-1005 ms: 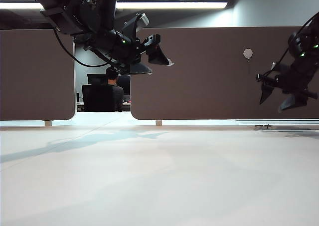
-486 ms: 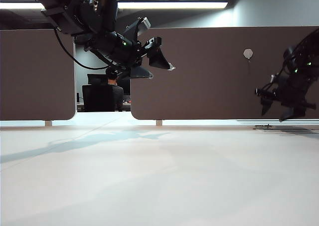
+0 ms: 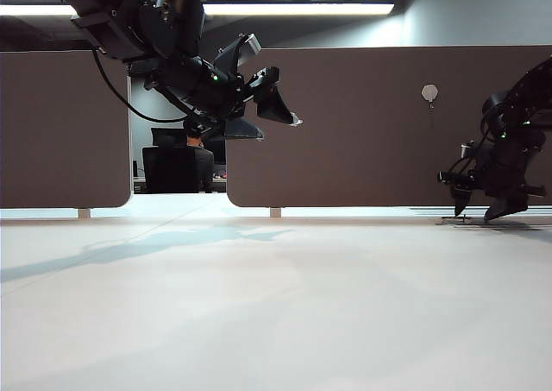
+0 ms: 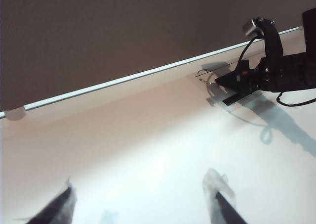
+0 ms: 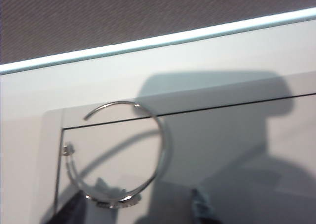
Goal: Hang the earring on the hook.
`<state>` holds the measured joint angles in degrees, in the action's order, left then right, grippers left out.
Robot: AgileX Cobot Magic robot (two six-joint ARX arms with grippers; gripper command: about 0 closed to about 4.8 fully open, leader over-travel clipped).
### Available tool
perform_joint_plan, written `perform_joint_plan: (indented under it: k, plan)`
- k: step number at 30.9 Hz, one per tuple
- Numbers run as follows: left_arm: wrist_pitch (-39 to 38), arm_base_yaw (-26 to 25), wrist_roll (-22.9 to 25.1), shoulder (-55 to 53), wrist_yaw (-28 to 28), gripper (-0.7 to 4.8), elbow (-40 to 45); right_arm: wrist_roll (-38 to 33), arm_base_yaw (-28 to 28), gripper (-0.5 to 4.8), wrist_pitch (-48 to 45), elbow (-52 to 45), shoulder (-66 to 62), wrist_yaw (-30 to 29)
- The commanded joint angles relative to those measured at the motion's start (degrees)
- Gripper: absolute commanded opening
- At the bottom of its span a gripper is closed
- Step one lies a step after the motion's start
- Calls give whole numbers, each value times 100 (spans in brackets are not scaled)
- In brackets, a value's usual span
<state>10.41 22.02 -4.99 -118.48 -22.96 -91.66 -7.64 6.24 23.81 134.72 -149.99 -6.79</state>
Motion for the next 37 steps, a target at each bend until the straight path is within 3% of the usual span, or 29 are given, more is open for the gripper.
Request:
perform_joint_plan:
  k: [1, 13, 16, 20, 31, 37]
  plan:
    - [33, 7, -17, 11, -22, 350, -35, 17, -11, 260, -203, 31, 24, 192]
    - [-118, 7, -20, 11, -20, 350, -37, 0, -20, 252, -214, 20, -79, 433]
    - [-210, 7, -20, 11, -22, 350, -37, 2, -20, 182, -175, 20, -79, 417]
    - [-225, 7, -17, 11, -22, 350, -37, 22, -20, -12, -136, 20, -79, 256]
    - [-221, 7, -15, 13, -22, 350, -39, 15, 0, -8, -621, 22, 208, 232]
    - [-149, 7, -17, 13, -22, 350, -42, -79, 2, -8, -1132, 22, 608, -225]
